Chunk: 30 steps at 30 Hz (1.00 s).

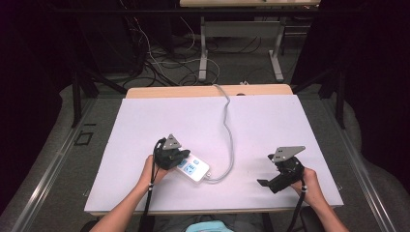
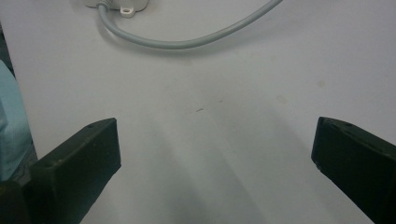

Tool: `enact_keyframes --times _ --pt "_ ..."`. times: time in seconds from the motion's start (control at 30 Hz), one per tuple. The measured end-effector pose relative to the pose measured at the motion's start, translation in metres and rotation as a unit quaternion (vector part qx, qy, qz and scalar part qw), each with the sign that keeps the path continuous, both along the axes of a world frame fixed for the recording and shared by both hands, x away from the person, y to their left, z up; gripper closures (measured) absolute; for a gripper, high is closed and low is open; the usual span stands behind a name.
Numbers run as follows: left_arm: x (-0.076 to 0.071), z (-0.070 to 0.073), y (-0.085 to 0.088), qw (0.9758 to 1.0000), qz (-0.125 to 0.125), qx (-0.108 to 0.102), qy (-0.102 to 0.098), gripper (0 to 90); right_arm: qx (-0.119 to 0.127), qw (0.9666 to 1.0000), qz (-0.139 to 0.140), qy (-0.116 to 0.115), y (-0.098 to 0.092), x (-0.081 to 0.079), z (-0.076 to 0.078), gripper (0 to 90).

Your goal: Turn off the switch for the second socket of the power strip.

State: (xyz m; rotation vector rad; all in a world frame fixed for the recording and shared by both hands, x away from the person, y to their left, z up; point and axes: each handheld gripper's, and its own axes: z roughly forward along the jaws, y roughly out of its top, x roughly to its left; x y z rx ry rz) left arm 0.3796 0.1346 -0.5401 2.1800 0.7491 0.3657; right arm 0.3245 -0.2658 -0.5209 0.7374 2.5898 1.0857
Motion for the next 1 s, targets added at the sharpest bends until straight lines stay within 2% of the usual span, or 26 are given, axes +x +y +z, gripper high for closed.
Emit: enact_keyframes --times 0.13,0.17,0.3,0.5,0.67,0.83,0.97,1.0 --pt "0.0019 -0.0011 0.0029 0.9999 -0.003 -0.012 0.009 89.7 0.001 1.0 0.0 0.0 -0.0005 0.0 0.0003 0.9" --pt "0.0012 -0.0004 0.0021 1.0 -0.003 -0.005 0.006 89.8 0.001 1.0 0.002 -0.002 -0.0007 0.0005 0.0002 0.9" --pt "-0.0008 -0.0007 -0.0007 1.0 0.002 -0.001 -0.003 89.8 0.0 1.0 0.0 0.001 0.0 -0.0003 0.0 0.9" --pt "0.0008 -0.0018 0.0013 0.9999 0.006 -0.015 0.006 89.8 -0.007 0.9999 0.008 -0.001 0.0002 0.0008 0.0 1.0" --pt "0.0005 -0.0018 0.0011 0.9999 0.007 -0.014 0.005 89.9 -0.001 1.0 -0.003 -0.004 0.0024 -0.0001 -0.0014 1.0" --pt "0.0006 -0.0022 0.0009 0.9998 0.01 -0.018 0.007 89.9 -0.004 1.0 0.004 0.005 0.0023 -0.0004 -0.001 1.1" --pt "0.0016 -0.0025 0.0025 0.9996 0.011 -0.024 0.014 90.0 -0.008 1.0 0.005 0.0 0.0023 0.0001 -0.0011 1.1" --pt "0.0016 -0.0025 0.0025 0.9996 0.011 -0.024 0.014 90.0 -0.006 1.0 -0.004 0.005 0.0027 -0.0014 -0.001 1.1"
